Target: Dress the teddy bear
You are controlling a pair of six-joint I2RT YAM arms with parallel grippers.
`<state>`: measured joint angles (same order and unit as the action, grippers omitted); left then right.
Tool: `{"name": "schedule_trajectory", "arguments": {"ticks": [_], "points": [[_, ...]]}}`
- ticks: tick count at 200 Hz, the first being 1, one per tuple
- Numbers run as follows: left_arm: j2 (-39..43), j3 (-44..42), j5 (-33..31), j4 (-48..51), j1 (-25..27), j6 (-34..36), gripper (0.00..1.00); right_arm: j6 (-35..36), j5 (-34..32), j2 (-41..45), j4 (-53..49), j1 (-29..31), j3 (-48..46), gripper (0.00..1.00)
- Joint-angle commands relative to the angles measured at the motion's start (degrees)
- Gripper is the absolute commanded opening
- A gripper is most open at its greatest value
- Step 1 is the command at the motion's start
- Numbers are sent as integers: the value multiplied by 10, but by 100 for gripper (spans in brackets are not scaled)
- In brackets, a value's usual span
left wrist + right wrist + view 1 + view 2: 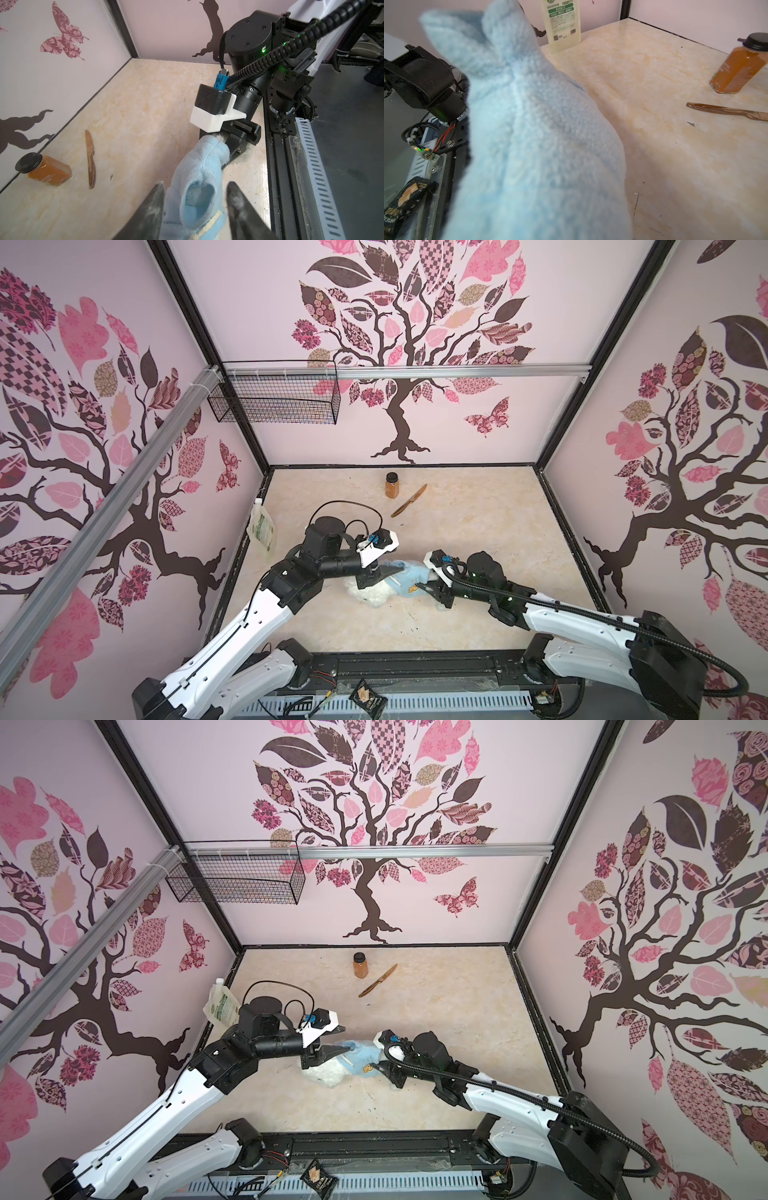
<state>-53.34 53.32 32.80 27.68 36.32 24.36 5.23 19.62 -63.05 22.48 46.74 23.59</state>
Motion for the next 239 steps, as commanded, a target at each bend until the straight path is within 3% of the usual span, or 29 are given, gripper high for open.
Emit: {"name": "schedule_trajectory", "arguments": {"ticks": [1,15,33,76,110,239], "points": [[-14,47,-6,62,2,19,33,6,6,-2,33,0,9,24],[-32,67,-3,97,4,36,20,7,7,-2,34,-1,9,24],[-52,86,-5,128,12,62,11,7,8,-1,33,0,9,24],[-100,121,-48,171,45,119,5,8,9,8,33,0,6,24],[-136,156,-82,211,49,143,3,8,6,15,34,-1,1,24],[-215,224,-79,307,53,183,6,7,8,24,40,0,-2,24]]}}
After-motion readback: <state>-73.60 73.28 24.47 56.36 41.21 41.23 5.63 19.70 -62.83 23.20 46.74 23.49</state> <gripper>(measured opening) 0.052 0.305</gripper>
